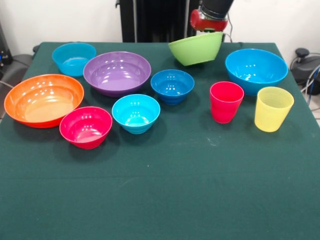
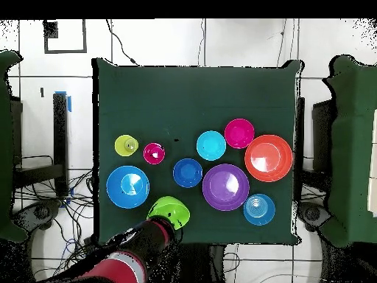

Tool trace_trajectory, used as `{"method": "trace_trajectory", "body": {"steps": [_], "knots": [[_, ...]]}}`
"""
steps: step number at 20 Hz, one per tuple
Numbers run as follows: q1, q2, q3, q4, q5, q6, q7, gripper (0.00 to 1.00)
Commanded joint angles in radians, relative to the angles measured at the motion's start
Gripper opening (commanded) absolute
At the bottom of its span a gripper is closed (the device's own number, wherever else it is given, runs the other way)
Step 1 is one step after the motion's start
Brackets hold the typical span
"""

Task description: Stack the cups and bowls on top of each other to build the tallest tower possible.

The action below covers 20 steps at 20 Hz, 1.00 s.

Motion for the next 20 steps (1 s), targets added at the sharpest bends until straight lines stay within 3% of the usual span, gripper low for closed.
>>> {"method": "trace_trajectory", "body": {"steps": [1,2,5,8,15,20], "knots": [[-0.022,0.021,0.111,-0.109,0.002,-0.026,0.054,1.00],[-0.027,0.024,0.115,-0.109,-0.005,-0.041,0.053,0.00],[-0.013,0.036,0.097,-0.107,0.000,-0.088,0.073,0.00],[-0.075,0.011,0.166,-0.115,0.000,0.006,0.031,0.00],[-0.058,0.004,0.164,-0.117,0.028,0.009,0.058,0.00],[-0.063,-0.027,0.182,-0.120,0.036,0.067,0.042,0.00]]}}
